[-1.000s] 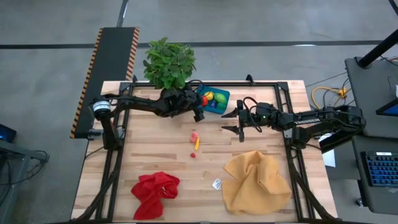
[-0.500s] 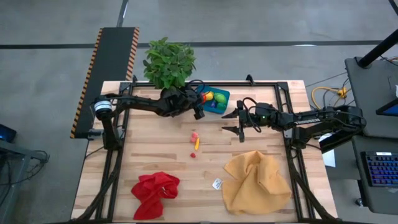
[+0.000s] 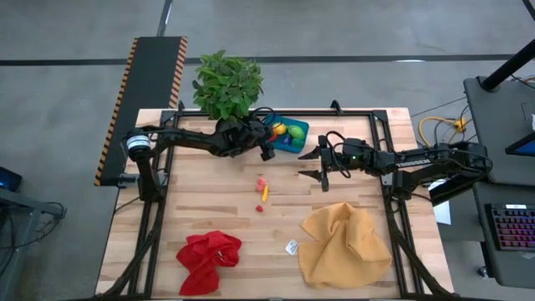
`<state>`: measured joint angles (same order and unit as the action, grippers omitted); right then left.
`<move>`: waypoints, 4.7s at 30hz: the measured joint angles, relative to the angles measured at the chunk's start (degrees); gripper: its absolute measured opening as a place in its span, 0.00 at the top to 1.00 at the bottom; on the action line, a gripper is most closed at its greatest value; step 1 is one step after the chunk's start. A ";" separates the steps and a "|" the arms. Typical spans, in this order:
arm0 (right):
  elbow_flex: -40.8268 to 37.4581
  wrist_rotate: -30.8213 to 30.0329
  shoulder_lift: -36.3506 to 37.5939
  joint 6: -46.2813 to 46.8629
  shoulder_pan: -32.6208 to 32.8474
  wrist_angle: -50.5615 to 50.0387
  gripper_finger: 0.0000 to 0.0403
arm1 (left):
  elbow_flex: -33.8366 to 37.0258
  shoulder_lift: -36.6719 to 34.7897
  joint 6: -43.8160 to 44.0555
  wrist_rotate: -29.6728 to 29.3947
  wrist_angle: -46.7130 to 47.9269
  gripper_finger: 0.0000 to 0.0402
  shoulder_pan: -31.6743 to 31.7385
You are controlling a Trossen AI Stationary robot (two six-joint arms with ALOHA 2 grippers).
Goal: Pick and placing Produce into tupperware
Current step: Put the red raspberry into the blue bin
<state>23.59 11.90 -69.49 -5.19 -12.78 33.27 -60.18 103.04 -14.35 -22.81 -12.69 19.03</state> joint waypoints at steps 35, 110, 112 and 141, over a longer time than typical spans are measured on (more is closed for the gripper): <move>0.00 0.03 1.70 1.55 0.00 -1.56 0.44 | 0.72 -9.33 0.44 8.27 26.39 0.26 -18.04; -0.02 0.03 1.70 1.53 0.00 -2.74 0.44 | 2.23 0.17 6.58 19.30 26.28 0.26 -29.15; -0.02 0.03 1.70 1.53 0.00 -2.72 0.44 | 2.20 0.59 6.53 19.50 26.17 0.26 -29.16; -0.02 0.03 1.73 1.11 0.00 -2.81 0.44 | 2.27 0.42 6.50 19.20 26.67 0.73 -29.09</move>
<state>23.57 11.92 -67.77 -4.08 -12.78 30.46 -57.92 103.46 -7.85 -3.61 13.98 -10.07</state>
